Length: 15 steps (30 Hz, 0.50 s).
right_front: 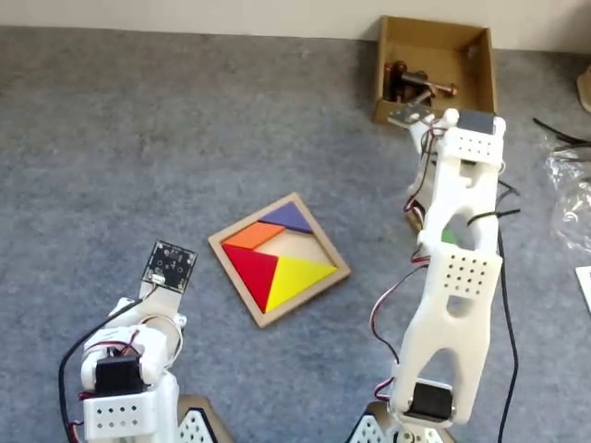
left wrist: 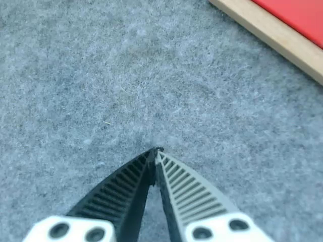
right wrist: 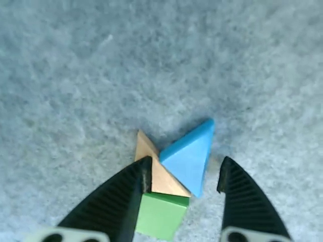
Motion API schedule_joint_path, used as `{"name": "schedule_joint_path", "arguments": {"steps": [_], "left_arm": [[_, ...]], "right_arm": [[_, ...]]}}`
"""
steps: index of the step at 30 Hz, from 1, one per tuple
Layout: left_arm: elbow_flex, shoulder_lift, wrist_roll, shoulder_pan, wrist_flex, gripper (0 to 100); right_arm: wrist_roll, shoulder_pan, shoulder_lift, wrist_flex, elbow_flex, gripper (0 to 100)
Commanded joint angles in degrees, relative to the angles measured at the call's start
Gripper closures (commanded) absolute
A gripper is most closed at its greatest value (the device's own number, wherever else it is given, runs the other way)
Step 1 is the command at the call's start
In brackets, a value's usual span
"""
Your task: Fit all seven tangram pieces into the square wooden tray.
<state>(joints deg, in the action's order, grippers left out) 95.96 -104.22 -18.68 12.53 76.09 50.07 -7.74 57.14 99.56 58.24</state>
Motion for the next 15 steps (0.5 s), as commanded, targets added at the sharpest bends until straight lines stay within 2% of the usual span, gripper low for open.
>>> {"name": "schedule_joint_path", "arguments": {"steps": [1,15], "left_arm": [[1.19,-0.48,0.62,0.22,0.44,99],[1.19,-0.48,0.62,0.22,0.44,99]], "right_arm": [[-0.70,-0.66,-0.75,-1.19,2.42,78.9],[-3.52,0.04,-0.92,-1.19,2.95,78.9]]}}
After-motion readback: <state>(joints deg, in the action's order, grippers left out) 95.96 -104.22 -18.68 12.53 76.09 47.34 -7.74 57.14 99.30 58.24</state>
